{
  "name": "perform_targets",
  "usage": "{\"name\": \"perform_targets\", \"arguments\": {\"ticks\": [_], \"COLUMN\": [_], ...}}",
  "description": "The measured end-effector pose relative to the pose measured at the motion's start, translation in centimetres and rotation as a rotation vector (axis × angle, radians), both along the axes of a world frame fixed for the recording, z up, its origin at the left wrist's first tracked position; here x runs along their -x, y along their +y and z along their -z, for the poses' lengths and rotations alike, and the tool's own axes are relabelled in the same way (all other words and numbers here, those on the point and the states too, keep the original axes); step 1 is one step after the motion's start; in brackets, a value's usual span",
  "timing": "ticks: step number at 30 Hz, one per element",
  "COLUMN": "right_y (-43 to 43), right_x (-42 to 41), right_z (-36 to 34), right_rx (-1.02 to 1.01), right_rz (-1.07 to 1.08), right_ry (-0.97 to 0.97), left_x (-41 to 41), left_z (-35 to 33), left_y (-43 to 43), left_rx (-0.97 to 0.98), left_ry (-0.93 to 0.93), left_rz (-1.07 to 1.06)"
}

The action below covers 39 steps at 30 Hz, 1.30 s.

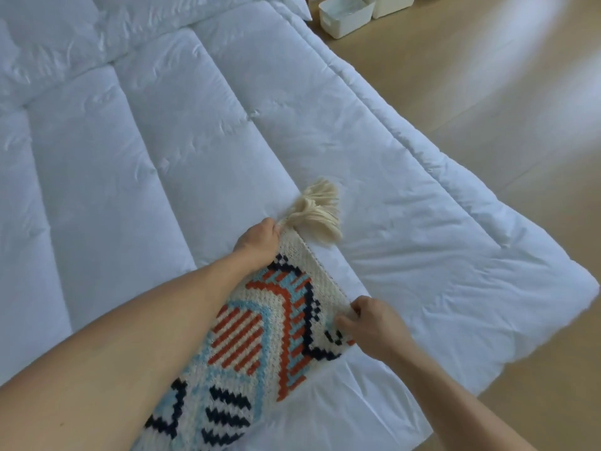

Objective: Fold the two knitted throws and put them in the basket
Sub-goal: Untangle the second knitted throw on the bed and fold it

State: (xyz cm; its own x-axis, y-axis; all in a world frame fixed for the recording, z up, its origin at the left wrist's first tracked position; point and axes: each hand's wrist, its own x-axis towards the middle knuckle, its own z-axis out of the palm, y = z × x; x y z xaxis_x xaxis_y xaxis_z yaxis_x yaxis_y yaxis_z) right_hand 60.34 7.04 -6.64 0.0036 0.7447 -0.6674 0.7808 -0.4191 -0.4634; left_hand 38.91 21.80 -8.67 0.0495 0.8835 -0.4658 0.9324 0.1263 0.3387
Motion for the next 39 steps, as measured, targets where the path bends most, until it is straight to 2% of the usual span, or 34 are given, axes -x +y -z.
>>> {"name": "perform_targets", "arguments": {"ticks": [4, 9, 16, 21, 27, 29, 32, 34, 36, 39], "right_y": [-2.7, -4.6, -2.8, -2.8, -2.9, -3.2, -2.8, -2.1, -1.3, -0.4], "right_x": [-2.4, -2.6, -1.8, -2.3, -3.1, -3.7, -3.8, -3.7, -3.7, -3.5], "right_z": [0.7, 1.4, 1.9, 2.1, 2.4, 2.7, 2.1, 2.0, 2.1, 2.1], "right_rx": [0.054, -0.04, -0.136, -0.241, -0.13, -0.085, -0.094, -0.025, 0.049, 0.079], "right_rz": [0.091, 0.2, 0.127, 0.101, 0.087, 0.016, -0.21, -0.207, -0.122, -0.185], "right_ry": [0.125, 0.199, 0.179, 0.381, 0.496, 0.488, 0.311, 0.235, 0.281, 0.296], "left_x": [0.1, -0.2, 0.0, -0.1, -0.6, -0.6, -0.7, -0.7, -0.6, -0.3], "left_z": [0.7, 1.8, 1.4, 1.6, 1.5, 1.7, 1.8, 1.7, 1.5, 1.3], "left_y": [-0.2, -0.6, -0.4, -0.4, -0.8, -0.9, -1.0, -1.0, -0.9, -0.8], "left_rx": [-0.064, -0.08, -0.03, 0.014, -0.048, -0.065, -0.094, -0.146, -0.19, -0.207], "left_ry": [0.102, 0.128, 0.043, 0.046, 0.137, 0.144, 0.119, 0.085, 0.041, 0.035], "left_rz": [0.029, 0.062, 0.05, 0.047, 0.074, 0.076, 0.084, 0.079, 0.068, 0.071]}}
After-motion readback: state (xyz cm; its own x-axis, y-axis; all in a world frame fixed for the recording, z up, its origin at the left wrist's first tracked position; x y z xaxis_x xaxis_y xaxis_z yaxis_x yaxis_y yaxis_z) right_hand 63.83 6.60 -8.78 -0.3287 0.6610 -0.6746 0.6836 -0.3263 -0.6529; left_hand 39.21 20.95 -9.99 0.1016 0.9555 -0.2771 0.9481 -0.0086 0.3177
